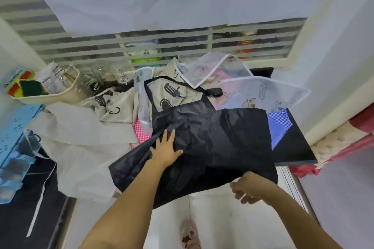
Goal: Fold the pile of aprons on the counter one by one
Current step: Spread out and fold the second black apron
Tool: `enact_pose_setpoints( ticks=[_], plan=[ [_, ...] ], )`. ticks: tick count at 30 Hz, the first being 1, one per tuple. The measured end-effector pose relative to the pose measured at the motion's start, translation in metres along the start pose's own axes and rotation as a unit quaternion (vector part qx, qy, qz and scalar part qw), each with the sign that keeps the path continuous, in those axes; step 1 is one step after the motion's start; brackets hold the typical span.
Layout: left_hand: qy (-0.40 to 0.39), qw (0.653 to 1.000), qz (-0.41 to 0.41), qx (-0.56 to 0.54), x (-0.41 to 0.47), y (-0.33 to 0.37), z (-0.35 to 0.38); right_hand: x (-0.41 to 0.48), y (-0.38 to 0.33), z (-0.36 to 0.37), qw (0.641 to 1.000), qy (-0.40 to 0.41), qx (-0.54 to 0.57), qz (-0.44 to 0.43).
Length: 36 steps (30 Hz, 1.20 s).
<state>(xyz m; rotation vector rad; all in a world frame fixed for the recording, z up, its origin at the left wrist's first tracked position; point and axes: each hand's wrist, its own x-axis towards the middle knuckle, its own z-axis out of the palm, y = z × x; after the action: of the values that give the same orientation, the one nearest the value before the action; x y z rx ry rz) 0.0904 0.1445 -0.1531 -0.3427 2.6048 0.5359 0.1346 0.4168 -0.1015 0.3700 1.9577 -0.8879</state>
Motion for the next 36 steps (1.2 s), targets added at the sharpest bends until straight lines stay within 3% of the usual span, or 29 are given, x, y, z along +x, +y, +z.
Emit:
enact_pose_setpoints(
  ticks=[1, 3, 5, 6, 8, 14, 19, 22, 27, 32, 36],
  plan=[
    [0.011, 1.000, 0.001, 0.003, 0.003, -0.001, 0.001, -0.003, -0.005, -0.012, 0.997, 0.023, -0.072, -0.033],
    [0.061, 0.998, 0.009, 0.003, 0.007, 0.000, -0.001, -0.001, -0.021, -0.035, 0.979, 0.125, -0.089, -0.134],
    [0.106, 0.994, 0.021, 0.000, 0.011, -0.002, -0.005, 0.010, -0.045, -0.052, 0.929, 0.259, -0.113, -0.238],
    [0.119, 0.993, 0.028, 0.006, 0.012, -0.004, -0.008, 0.021, -0.056, -0.057, 0.908, 0.288, -0.139, -0.272],
    [0.136, 0.989, 0.045, 0.027, 0.014, -0.009, -0.014, 0.047, -0.073, -0.063, 0.891, 0.281, -0.182, -0.306],
    [0.219, 0.970, 0.090, 0.045, 0.024, -0.032, -0.032, 0.102, -0.108, -0.075, 0.864, 0.266, -0.328, -0.273],
    [0.280, 0.957, 0.048, 0.062, 0.029, -0.048, -0.043, 0.096, -0.137, -0.096, 0.831, 0.288, -0.374, -0.295],
    [0.301, 0.952, 0.030, 0.043, 0.028, -0.059, -0.051, 0.088, -0.144, -0.106, 0.822, 0.254, -0.385, -0.335],
    [0.260, 0.951, 0.066, -0.154, 0.028, -0.069, -0.088, 0.087, -0.156, -0.118, 0.847, 0.197, -0.333, -0.364],
    [0.195, 0.959, 0.063, -0.195, 0.043, -0.068, -0.114, 0.099, -0.173, -0.122, 0.867, 0.168, -0.291, -0.368],
    [0.185, 0.950, 0.011, -0.253, 0.057, -0.064, -0.112, 0.113, -0.182, -0.120, 0.878, 0.182, -0.285, -0.340]
  ],
)
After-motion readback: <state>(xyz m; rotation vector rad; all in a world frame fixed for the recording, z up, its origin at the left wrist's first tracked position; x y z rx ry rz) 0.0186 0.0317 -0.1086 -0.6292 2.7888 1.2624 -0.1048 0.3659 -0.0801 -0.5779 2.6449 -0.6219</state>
